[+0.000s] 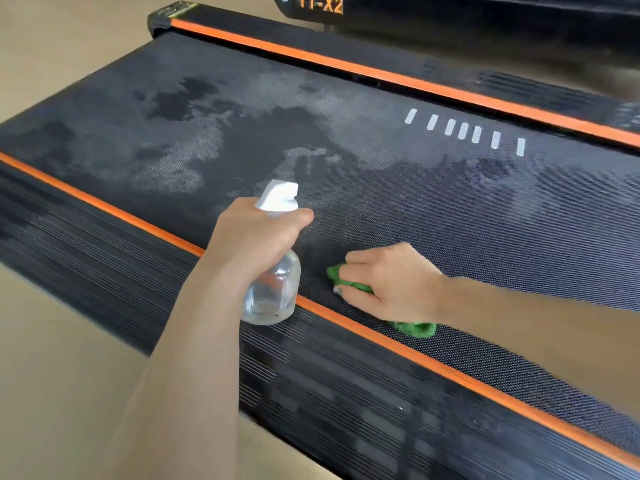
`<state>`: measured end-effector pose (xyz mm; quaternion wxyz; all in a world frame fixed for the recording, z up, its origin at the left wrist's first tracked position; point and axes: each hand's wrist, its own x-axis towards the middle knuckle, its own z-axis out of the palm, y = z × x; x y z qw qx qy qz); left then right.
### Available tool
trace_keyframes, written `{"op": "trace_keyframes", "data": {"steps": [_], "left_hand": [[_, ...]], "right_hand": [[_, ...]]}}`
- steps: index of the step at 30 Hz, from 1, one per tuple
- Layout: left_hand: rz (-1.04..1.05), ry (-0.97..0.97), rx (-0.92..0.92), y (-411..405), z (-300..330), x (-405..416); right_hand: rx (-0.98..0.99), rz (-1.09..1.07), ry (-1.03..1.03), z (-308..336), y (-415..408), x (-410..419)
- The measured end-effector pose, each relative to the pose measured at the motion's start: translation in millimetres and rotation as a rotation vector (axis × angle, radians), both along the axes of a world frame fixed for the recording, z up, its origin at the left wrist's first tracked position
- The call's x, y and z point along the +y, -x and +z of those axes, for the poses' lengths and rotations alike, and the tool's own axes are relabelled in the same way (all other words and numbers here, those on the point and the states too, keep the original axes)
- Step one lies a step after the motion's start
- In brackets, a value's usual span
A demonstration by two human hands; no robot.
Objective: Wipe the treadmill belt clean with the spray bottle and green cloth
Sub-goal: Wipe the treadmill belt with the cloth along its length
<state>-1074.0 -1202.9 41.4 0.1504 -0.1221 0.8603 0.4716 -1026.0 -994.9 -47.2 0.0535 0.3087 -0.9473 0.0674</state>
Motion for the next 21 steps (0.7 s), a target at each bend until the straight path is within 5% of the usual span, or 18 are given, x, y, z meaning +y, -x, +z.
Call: {"op": "trace_keyframes", "data": {"steps": [2,5,9,16,21], "left_hand": [[-0.008,0.007,0.001,-1.1,1.6,0.3],[-0.033,0.028,-0.005,-2.3,1.9,-1.0],[-0.036,0.056,0.0,-0.7,1.6,-1.4],[-0.039,0.045,-0.01,-1.8,1.3,1.3],[-0.034,0.056,0.002,-3.2,0.9,-3.6]], "right_hand": [[0.11,0.061,-0.082,-0.1,29.5,13.6],[0.24,-0.253,-0.041,-6.7,82.5,20.2],[0.078,-0.635,0.061,-12.2,110.4,0.9],[-0.139,-0.194,0.17,0.7,-17.5,-16.1],[0.025,-0.055,0.087,-1.5,9.6,-15.4]]}}
